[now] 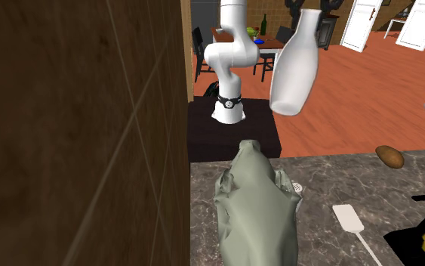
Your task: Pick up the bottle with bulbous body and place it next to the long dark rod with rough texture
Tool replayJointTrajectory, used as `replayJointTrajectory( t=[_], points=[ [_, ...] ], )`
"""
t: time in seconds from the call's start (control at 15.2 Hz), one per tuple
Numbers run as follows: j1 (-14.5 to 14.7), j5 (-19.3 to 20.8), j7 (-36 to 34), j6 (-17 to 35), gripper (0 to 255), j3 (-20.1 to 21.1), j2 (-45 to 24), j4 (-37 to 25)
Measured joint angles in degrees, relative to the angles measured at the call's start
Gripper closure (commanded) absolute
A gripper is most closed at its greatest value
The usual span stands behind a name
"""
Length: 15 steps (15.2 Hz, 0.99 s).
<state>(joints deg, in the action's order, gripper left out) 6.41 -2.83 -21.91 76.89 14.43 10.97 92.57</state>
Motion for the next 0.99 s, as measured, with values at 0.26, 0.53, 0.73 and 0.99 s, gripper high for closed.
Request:
replayJointTrajectory(
  t=[0.26, 0.53, 0.73, 0.99],
  points=[
    [2.17, -0.97, -5.47, 3.4, 255, 3.42, -0.37, 2.86],
    [4.16, -1.33, -10.51, 7.06, 255, 6.6, -2.08, 4.7],
    [5.81, -1.37, -14.56, 9.66, 255, 9.11, -3.72, 5.53],
    [8.21, -0.49, -20.35, 12.38, 255, 12.49, -7.63, 4.43]
  ],
)
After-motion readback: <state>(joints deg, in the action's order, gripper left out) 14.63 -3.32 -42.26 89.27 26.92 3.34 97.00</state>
